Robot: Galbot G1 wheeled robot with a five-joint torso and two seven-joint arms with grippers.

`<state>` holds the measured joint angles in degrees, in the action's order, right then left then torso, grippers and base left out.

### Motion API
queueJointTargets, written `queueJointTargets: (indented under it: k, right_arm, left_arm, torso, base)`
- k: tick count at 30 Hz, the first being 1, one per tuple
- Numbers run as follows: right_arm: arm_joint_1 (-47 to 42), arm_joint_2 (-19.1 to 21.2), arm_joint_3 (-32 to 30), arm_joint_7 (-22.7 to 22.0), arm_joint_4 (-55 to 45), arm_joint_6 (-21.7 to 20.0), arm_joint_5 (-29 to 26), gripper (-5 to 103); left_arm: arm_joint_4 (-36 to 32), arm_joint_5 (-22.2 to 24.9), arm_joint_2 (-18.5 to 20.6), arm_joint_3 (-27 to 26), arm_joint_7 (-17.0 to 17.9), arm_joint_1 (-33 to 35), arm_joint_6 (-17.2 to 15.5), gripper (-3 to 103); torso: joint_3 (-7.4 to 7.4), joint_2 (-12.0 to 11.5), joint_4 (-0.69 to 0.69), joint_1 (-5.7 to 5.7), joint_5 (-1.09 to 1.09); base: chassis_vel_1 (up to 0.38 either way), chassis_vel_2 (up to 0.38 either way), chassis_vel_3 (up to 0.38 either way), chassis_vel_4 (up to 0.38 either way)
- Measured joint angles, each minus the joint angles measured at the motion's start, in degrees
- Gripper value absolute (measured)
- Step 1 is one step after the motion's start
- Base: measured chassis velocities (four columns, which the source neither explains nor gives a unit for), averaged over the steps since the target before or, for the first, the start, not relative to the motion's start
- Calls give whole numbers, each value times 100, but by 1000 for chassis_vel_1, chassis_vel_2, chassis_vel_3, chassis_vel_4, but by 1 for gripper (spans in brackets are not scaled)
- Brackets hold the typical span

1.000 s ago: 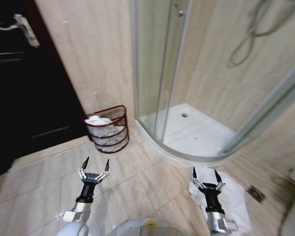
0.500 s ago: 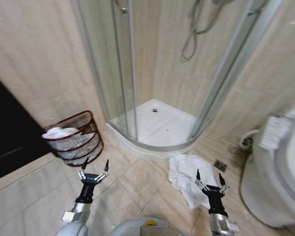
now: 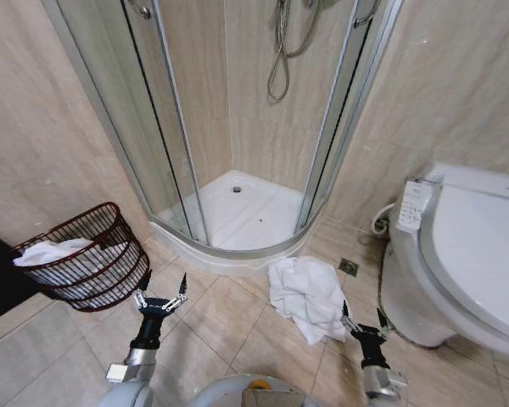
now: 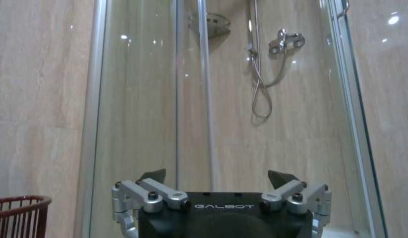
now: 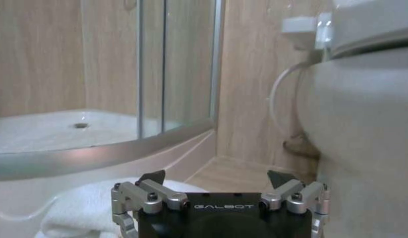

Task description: Discard the used towel into the hamper.

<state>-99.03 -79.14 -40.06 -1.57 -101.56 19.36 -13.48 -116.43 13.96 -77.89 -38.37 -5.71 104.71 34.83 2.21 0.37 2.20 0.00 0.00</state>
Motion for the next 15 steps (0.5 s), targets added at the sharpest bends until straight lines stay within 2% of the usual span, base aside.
queueJointTargets:
  k: [3, 4, 7, 8, 10, 11, 15]
  right_arm:
    - [177, 84, -127, 448, 94, -217, -226, 100]
    - [177, 84, -127, 448, 94, -217, -226, 100]
    - [513, 169, -198, 1080, 147, -621, -416, 100]
    - [513, 169, -198, 1080, 147, -621, -416, 100]
    - [775, 237, -197, 1364, 202, -901, -487, 100]
    - [775, 237, -197, 1364, 202, -901, -487, 100]
    - [1554, 385, 77, 1370, 609, -1449, -584, 100]
  left_arm:
    - [-1, -5, 7, -14, 0, 3, -39, 100]
    - [-1, -5, 7, -14, 0, 3, -39, 100]
    - [-1, -30, -10, -15, 2, -7, -50, 100]
    - [-1, -30, -10, -15, 2, -7, -50, 100]
    - [-1, -51, -21, -15, 2, -5, -50, 100]
    - [-1, -51, -21, -15, 2, -5, -50, 100]
    - [20, -130, -62, -16, 10, -5, -18, 100]
  torso:
    - [3, 3, -1, 0, 1]
    - [3, 3, -1, 0, 1]
    - [6, 7, -1, 0, 1]
    - [6, 7, -1, 0, 1]
    - [8, 8, -1, 0, 0]
    - [8, 8, -1, 0, 0]
    - [10, 11, 0, 0, 1]
  base:
    - [0, 0, 0, 0]
    - [0, 0, 0, 0]
    - [0, 0, 0, 0]
    - [0, 0, 0, 0]
    - [0, 0, 0, 0]
    - [0, 0, 0, 0]
    - [0, 0, 0, 0]
